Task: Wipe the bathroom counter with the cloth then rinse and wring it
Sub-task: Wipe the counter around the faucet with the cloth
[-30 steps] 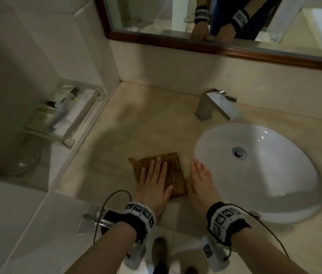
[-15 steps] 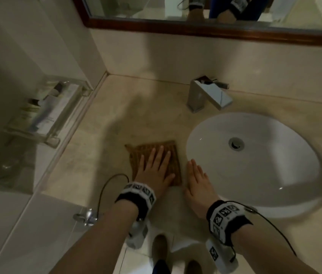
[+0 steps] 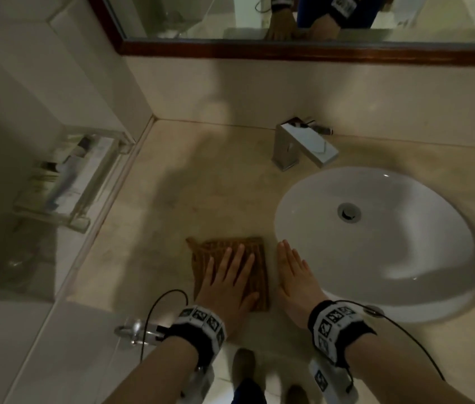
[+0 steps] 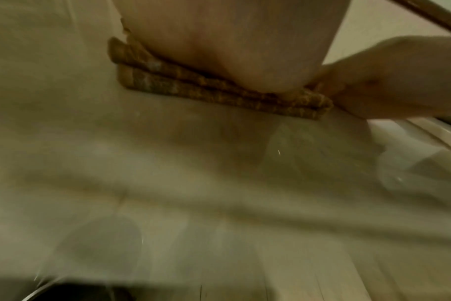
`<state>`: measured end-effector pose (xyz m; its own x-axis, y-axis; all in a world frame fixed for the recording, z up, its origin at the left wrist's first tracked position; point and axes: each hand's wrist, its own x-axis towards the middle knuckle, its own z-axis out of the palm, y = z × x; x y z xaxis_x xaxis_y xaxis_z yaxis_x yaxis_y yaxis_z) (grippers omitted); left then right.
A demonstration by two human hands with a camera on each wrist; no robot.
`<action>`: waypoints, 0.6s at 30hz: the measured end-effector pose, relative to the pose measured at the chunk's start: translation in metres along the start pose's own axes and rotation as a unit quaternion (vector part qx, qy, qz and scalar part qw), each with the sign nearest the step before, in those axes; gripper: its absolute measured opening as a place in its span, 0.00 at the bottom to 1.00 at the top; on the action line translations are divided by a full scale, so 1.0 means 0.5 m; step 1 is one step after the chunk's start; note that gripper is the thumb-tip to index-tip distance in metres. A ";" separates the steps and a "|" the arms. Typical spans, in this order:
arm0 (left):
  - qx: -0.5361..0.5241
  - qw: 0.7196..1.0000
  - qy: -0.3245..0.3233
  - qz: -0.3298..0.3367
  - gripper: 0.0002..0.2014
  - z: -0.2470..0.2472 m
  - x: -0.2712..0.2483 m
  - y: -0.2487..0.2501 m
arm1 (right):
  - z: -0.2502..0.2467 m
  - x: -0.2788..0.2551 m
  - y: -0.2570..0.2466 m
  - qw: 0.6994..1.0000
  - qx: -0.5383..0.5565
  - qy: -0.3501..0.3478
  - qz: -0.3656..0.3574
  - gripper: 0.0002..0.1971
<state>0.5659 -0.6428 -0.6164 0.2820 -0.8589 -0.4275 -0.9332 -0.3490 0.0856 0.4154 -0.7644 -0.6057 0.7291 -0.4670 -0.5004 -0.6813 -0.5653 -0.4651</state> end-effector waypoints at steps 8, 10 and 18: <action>0.012 1.000 0.015 0.013 0.36 -0.160 0.330 -0.040 | -0.019 0.017 -0.003 0.998 0.042 -0.046 0.033 0.41; 0.011 0.999 0.000 0.037 0.36 -0.153 0.302 -0.040 | -0.022 0.015 -0.014 0.998 0.028 -0.045 0.041 0.39; 0.060 0.991 -0.027 0.119 0.36 -0.159 0.282 -0.100 | -0.073 0.160 -0.058 0.989 -0.091 0.097 0.069 0.36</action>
<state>0.6699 -0.7766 -0.6093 0.0414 -0.8894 -0.4552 -0.9926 -0.0888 0.0833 0.4959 -0.8101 -0.6058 0.6415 -0.6598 -0.3913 -0.7644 -0.5923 -0.2545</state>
